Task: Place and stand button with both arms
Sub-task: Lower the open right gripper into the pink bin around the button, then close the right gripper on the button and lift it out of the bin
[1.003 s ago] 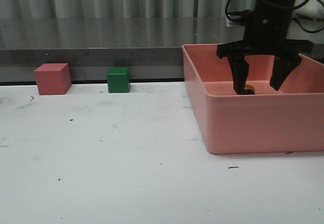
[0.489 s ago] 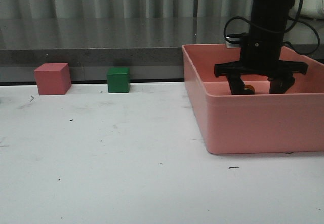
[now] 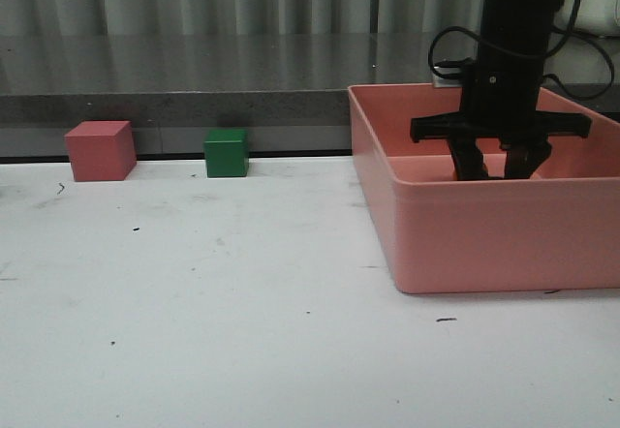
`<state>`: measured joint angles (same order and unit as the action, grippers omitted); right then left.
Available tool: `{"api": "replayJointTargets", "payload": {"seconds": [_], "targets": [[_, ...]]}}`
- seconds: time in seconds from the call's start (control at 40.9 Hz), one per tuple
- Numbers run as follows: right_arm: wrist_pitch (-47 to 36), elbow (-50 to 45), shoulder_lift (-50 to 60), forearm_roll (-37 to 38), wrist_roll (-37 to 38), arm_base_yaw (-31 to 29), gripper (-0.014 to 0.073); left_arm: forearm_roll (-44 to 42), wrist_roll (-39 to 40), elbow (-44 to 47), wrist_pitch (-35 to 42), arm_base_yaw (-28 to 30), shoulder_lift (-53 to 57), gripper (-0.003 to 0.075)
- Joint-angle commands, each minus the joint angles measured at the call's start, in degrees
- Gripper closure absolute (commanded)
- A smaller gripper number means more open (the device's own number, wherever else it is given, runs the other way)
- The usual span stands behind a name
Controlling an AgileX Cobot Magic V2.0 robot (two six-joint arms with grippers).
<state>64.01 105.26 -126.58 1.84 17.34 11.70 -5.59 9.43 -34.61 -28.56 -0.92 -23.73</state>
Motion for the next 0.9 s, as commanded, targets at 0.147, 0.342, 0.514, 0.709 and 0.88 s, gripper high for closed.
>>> {"api": "replayJointTargets", "payload": {"seconds": [0.147, 0.342, 0.514, 0.709, 0.88], "targets": [[1.98, 1.74, 11.08, -3.74, 0.14, -0.02, 0.0311, 0.23, 0.24, -1.56, 4.47, -0.34, -0.92, 0.0335], [4.94, 1.74, 16.5, -6.25, 0.14, 1.93, 0.0311, 0.23, 0.24, -1.56, 4.47, -0.34, -0.92, 0.0335], [5.46, 1.74, 20.48, -6.25, 0.14, 8.19, 0.0311, 0.23, 0.24, -1.56, 4.47, -0.34, -0.92, 0.0335], [5.45, 1.74, 20.83, -6.25, 0.14, 18.29, 0.0311, 0.23, 0.24, -1.56, 4.47, -0.34, -0.92, 0.0335], [4.17, 1.74, 17.9, -6.25, 2.63, 25.98, 0.0311, 0.23, 0.24, -1.56, 4.47, -0.34, -0.92, 0.0335]]}}
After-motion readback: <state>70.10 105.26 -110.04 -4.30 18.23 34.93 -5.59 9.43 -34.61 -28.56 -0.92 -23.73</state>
